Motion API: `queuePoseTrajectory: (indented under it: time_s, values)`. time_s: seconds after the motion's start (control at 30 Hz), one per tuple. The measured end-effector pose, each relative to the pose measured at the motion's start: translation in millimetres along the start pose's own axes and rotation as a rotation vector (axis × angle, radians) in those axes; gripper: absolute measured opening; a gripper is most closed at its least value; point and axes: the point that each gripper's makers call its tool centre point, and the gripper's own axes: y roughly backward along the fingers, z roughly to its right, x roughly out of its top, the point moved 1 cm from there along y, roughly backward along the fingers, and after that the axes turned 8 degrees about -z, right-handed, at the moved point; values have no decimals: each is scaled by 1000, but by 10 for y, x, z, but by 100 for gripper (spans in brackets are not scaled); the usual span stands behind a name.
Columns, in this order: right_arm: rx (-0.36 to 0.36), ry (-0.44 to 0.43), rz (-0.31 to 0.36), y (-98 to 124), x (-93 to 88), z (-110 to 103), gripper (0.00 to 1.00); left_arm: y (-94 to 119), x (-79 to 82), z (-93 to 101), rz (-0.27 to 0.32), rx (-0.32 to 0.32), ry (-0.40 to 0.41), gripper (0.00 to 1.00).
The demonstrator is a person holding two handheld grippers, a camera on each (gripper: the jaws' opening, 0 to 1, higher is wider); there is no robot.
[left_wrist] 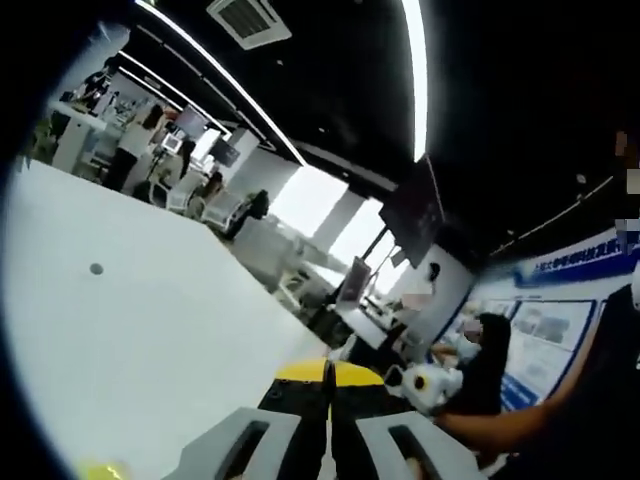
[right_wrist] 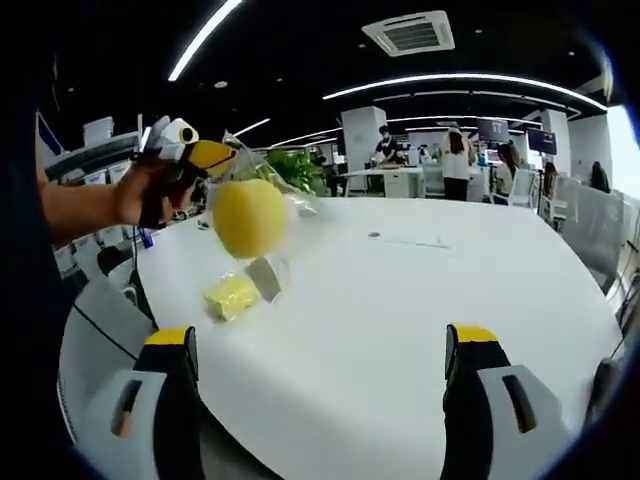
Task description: Compare the silicone blocks by pressing each to a similar depth, holding the contact briefly, and releasing to observe deformation and rebound differences across the visible hardness samples.
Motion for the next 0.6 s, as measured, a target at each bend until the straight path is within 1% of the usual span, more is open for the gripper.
queuePoseTrajectory:
  time_s: [0.03, 0.17, 0.27, 0.33, 0.53, 0.6]
  values:
    - [3, -3, -4, 8, -51, -9, 96, -7, -35, -26, 1, 3, 8, 0]
    - [3, -25, -22, 34, -129, -31, 96, -33, -95, -92, 2, 10, 36, 0]
    - [-6, -32, -25, 58, -169, -8, 96, -58, -149, -126, 5, 3, 61, 0]
    - [-9, -33, -28, 66, -181, 12, 96, -90, -215, -149, -5, -3, 89, 0]
    - [-20, -41, -33, 99, -175, 62, 96, -163, -389, -251, -30, 6, 126, 0]
    - [-20, -43, -35, 100, -176, 64, 96, -177, -442, -287, -43, 12, 126, 0]
